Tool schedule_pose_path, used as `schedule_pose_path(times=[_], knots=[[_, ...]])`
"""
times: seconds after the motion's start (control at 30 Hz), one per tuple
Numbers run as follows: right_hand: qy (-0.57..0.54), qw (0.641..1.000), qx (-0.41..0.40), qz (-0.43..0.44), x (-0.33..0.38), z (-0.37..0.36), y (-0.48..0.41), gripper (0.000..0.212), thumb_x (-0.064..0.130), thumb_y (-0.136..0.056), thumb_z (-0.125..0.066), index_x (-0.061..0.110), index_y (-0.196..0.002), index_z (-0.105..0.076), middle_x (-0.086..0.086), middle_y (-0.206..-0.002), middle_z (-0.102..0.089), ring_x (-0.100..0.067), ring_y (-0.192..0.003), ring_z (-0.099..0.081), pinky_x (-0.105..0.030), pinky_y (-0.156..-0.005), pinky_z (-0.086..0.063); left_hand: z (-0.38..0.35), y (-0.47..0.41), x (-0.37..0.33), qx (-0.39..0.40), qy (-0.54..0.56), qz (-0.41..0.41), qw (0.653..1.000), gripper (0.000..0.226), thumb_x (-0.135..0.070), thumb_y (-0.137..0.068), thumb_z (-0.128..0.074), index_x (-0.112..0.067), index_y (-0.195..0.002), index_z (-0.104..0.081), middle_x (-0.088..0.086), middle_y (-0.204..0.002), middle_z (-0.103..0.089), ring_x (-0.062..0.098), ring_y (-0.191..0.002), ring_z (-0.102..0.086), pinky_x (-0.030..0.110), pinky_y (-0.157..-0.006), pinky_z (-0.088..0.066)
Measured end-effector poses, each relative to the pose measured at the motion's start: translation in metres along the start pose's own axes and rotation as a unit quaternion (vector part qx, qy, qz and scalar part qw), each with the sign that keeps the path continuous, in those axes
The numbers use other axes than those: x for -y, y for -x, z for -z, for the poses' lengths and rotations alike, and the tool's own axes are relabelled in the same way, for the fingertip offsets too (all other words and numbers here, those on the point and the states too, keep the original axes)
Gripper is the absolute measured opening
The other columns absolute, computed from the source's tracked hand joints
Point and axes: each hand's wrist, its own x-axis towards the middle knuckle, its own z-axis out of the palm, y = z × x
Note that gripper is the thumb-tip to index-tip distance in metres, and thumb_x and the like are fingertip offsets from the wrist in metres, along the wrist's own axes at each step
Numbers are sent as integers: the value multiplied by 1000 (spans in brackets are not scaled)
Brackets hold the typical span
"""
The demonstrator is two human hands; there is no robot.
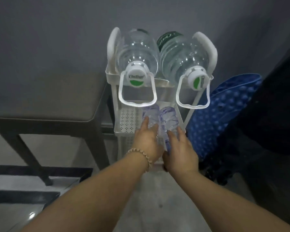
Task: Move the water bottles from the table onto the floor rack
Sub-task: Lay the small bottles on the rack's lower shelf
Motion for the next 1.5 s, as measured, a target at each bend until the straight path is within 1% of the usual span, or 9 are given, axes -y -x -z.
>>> schedule_pose_path(times=[0.17, 0.33, 0.5, 0.7, 0.8, 0.97, 1.03, 1.2, 1.5], knots=[[2, 1000, -23, 4, -8, -26, -35, 67, 22, -83, -65, 31, -138, -30, 2, -155, -15, -28, -128, -35, -41, -83, -49, -24, -39, 18, -13, -21, -8, 1000, 74, -28, -78, -70, -29, -142, -34, -5, -158, 5, 23, -142, -16, 29, -111, -22], [35, 999, -2, -1, -6, -28, -52, 69, 25, -81, -68, 27, -137, -28, -2, -153, -17, -30, -120, -43, -39, -78, -51, -36, -59, 18, -27, 5, -21, 999, 61, -28, -78, -68, -21, -134, -48, 10, -155, -16, 29, -138, -24, 31, -112, -26], [21, 999, -31, 5, -11, -28, -65, 57, 19, -76, -71, 23, -120, -35, -7, -126, -39, -30, -97, -53, -37, -65, -51, -39, -71, 15, -18, 51, -11, 998, 61, -29, -76, -67, -24, -134, -48, 8, -156, -14, 23, -138, -27, 14, -99, -14], [55, 998, -35, 13, -11, -14, -78, 31, 14, -85, -60, 13, -113, -48, -10, -113, -43, -29, -88, -57, -35, -60, -44, -21, -85, 13, 84, 67, -26, 994, 67, -27, -75, -71, -17, -136, -45, 12, -155, -15, 23, -141, -14, 15, -102, -15], [86, 995, -19, 42, -11, -13, -80, 33, 16, -83, -62, 14, -114, -52, -10, -117, -47, -29, -96, -57, -36, -68, -49, -17, -84, 20, 122, 48, -31, 991, 81, -30, -75, -73, -18, -144, -32, 11, -157, -3, 26, -142, -13, 22, -106, -20], [0, 992, 46, 121, -31, -23, -75, 74, 25, -62, -81, 19, -128, -47, -11, -143, -29, -30, -133, -26, -41, -103, -39, -24, -78, 30, 123, 26, -79, 989, 97, -32, -63, -78, -26, -146, -27, 3, -157, 14, 17, -143, -6, 10, -97, -19], [-61, 987, 11, 149, -37, -27, -69, 64, 9, -65, -77, 19, -123, -51, -8, -140, -33, -27, -132, -29, -38, -104, -37, -29, -78, 27, 87, 40, -99, 991, 86, -26, -66, -77, -27, -142, -36, 7, -157, 10, 17, -142, -9, -2, -88, -19], [-112, 976, -68, 175, -49, -41, -55, 66, -12, -78, -58, 14, -137, -43, -10, -147, -31, -26, -139, -19, -38, -111, -29, -39, -80, 28, -30, 37, -137, 989, 55, -21, -79, -67, -21, -132, -52, 6, -154, -22, 15, -137, -26, 10, -100, -17], [-106, 976, -72, 174, -62, -59, -64, 71, -5, -83, -61, 25, -143, -35, -6, -156, -19, -20, -144, -2, -38, -107, -23, -60, -65, 44, -40, -52, -240, 969, 84, -18, -77, -69, -12, -146, -23, 10, -155, -14, 17, -141, 0, 13, -104, 9]])
